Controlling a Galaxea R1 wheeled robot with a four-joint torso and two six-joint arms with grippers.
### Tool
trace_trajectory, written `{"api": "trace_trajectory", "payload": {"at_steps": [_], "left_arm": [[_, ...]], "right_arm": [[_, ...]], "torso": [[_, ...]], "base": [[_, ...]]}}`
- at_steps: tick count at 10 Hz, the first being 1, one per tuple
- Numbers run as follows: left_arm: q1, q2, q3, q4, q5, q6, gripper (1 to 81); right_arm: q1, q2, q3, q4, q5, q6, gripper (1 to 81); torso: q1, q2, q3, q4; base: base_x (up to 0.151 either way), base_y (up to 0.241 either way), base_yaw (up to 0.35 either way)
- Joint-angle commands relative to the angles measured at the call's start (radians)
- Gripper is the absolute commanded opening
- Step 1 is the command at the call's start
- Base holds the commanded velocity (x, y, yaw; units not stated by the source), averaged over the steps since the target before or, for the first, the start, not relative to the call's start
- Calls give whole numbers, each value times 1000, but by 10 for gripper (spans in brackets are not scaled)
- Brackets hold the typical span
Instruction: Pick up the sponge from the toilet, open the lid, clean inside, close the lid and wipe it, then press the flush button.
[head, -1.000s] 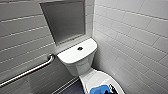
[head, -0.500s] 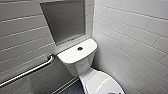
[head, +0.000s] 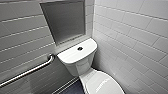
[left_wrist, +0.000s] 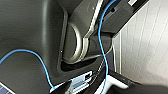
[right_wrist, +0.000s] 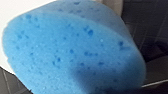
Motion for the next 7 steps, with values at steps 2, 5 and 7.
{"api": "trace_trajectory", "payload": {"at_steps": [2, 5, 7], "left_arm": [[-25, -65, 10, -64, 5, 2, 811], [-66, -90, 5, -109, 7, 1, 811], [-82, -75, -19, -109, 8, 2, 811]], "right_arm": [[-94, -125, 22, -54, -109, -6, 10], [-212, -114, -60, -149, -231, -7, 10], [-275, -78, -148, -214, -310, -10, 10]], "torso": [[0, 0, 0, 0], [0, 0, 0, 0], [0, 0, 0, 0]], "base": [[0, 0, 0], [0, 0, 0], [0, 0, 0]]}}
